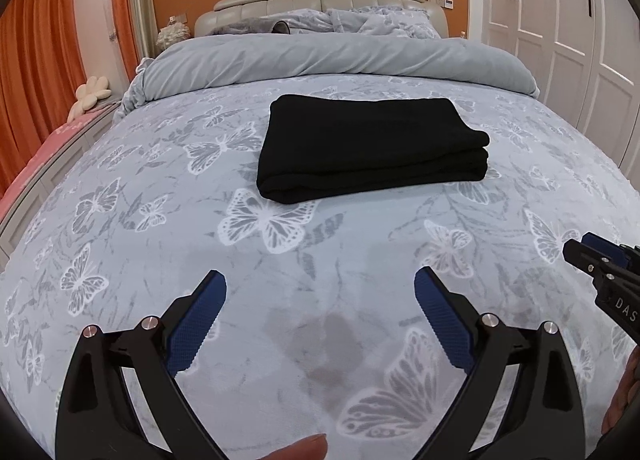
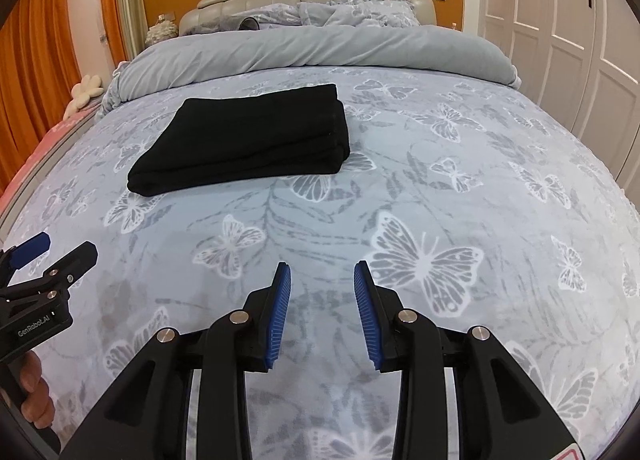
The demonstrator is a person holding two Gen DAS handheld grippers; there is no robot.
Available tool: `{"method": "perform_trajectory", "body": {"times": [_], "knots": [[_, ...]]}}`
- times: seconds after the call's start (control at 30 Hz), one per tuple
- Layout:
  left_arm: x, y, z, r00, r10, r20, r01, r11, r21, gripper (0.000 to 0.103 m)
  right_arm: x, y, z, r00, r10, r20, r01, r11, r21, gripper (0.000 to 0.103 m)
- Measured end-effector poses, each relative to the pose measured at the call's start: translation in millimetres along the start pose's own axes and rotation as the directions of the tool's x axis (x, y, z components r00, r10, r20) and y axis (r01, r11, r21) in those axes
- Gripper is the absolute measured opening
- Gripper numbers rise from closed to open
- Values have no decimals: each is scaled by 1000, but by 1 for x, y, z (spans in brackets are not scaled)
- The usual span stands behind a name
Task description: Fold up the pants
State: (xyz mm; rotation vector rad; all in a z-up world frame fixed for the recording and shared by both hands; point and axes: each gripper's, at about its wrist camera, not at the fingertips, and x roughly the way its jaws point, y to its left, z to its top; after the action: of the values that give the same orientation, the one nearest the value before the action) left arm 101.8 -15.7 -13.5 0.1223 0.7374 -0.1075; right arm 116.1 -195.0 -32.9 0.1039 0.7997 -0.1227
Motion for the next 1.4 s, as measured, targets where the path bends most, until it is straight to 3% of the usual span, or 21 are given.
{"method": "perform_trajectory", "body": {"times": [1.4], "knots": [[-1, -6, -1, 1000, -3, -4, 3, 1000, 20, 92, -1, 8, -2, 1000, 4, -1, -4, 1000, -17, 33]]}}
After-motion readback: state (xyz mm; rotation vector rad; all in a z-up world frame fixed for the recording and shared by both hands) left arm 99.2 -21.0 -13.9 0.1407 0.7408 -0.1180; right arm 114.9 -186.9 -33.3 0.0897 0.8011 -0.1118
